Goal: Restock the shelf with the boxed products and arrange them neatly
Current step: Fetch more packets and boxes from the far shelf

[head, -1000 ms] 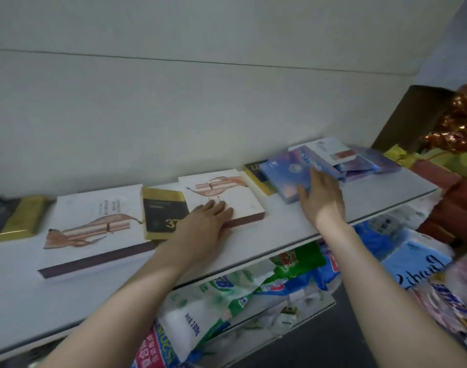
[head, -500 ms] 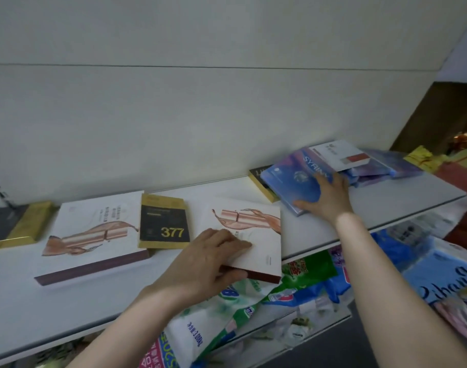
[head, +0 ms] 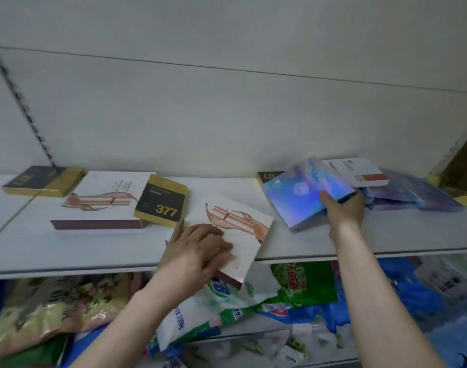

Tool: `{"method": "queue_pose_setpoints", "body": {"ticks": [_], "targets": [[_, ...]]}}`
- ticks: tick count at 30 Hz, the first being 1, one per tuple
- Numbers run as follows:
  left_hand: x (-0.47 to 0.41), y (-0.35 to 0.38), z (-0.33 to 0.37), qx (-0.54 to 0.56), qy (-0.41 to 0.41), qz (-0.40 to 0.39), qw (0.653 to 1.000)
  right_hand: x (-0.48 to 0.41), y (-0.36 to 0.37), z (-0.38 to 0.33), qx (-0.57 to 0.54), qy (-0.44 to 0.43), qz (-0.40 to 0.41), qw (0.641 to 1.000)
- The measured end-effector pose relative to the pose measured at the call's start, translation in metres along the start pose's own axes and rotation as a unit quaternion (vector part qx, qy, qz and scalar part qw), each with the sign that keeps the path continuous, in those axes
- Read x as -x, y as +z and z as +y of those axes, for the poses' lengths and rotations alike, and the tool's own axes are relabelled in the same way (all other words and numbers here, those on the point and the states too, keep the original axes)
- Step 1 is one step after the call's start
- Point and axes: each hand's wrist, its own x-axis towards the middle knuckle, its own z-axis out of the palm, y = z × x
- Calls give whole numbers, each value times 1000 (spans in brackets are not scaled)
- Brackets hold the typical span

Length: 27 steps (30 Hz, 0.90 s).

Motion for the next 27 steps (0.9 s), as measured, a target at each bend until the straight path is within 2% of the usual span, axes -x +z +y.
{"method": "queue_pose_setpoints", "body": {"ticks": [2, 4, 6, 8, 12, 14, 18, 19, 21, 23, 27], "targets": [[8, 3, 7, -20, -52, 46, 997, 1, -7, -1, -3, -52, -30, 998], [17, 8, 19, -38, -152, 116, 981, 7, -12, -3, -10, -96, -65, 993], [25, 12, 33, -19, -294, 175, 940, 17, -12, -5, -7, -129, -96, 987], [32, 14, 49, 53, -408, 200, 889, 26, -13, -7, 29, -164, -124, 978], [36, 19, 75, 187, -498, 239, 812, 42, -12, -13, 51, -195, -170, 965], [36, 25, 78, 288, -518, 249, 766, 52, -14, -18, 58, -206, -162, 963], [52, 28, 70, 514, -509, 272, 635, 74, -22, -22, 51, -225, -156, 960], [58, 24, 69, 537, -501, 276, 620, 78, -24, -23, 42, -223, -161, 961], [71, 12, 67, 554, -486, 287, 612, 84, -25, -25, 12, -211, -169, 963], [87, -7, 63, 554, -468, 333, 603, 92, -22, -28, -33, -177, -192, 965], [121, -41, 51, 527, -423, 408, 614, 124, -3, -37, -93, -129, -261, 952]]}}
